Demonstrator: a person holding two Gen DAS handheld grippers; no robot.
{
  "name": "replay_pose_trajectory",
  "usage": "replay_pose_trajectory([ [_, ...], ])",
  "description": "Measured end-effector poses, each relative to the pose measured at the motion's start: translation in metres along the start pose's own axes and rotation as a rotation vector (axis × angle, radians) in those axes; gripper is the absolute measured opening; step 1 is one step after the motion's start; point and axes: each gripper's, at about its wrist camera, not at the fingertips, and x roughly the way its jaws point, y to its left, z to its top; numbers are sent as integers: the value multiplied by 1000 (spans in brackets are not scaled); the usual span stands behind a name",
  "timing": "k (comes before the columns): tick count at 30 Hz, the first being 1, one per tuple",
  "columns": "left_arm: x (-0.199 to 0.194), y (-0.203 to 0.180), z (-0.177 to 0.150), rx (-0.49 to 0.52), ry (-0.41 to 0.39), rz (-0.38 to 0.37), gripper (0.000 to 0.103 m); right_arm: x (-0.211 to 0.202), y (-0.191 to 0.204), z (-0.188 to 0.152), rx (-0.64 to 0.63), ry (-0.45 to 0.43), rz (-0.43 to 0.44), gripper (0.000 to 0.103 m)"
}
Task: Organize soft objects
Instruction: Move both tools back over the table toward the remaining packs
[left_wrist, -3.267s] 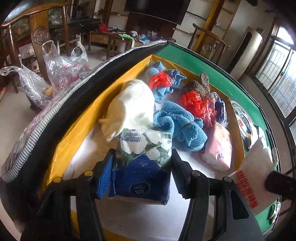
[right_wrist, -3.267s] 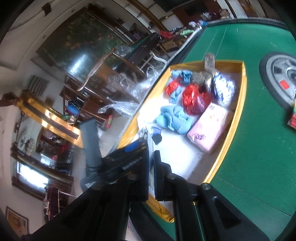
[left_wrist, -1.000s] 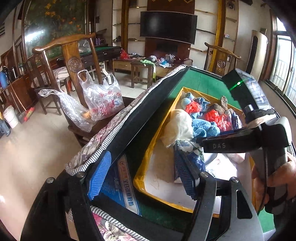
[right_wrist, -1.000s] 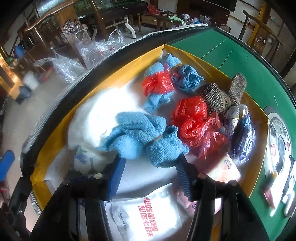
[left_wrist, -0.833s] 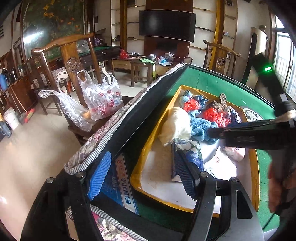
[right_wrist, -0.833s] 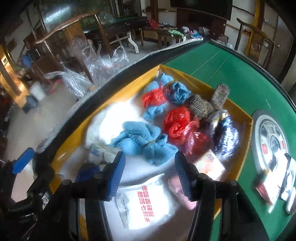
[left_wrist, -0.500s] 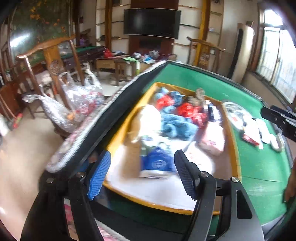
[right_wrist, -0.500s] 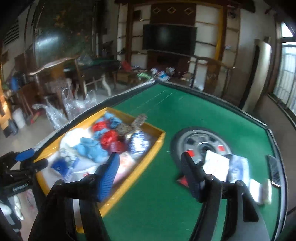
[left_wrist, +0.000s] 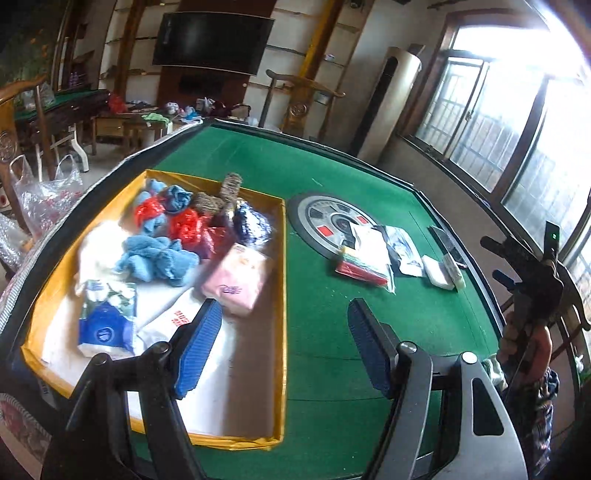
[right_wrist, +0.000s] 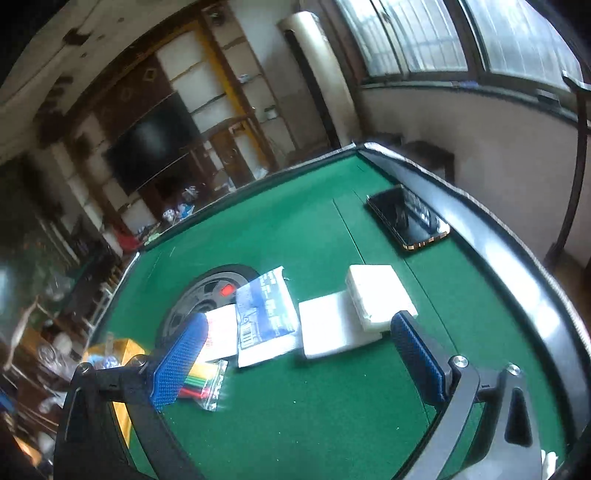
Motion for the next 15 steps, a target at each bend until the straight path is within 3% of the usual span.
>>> replay_pose_trajectory([
  [2,3,-14,-1,29,12,-4,70,11,-22,4,74,38,1,97],
  [5,8,-31,-2,71,30,-12,70,26,-34,5,77,78,-58,97],
  [9,11,-43,-3,103,34,-21,70,21,-50,5,106,19,-159,97],
  [15,26,-50,-6,105,74,-56,70,46,-77,9,210,69,-126,97],
])
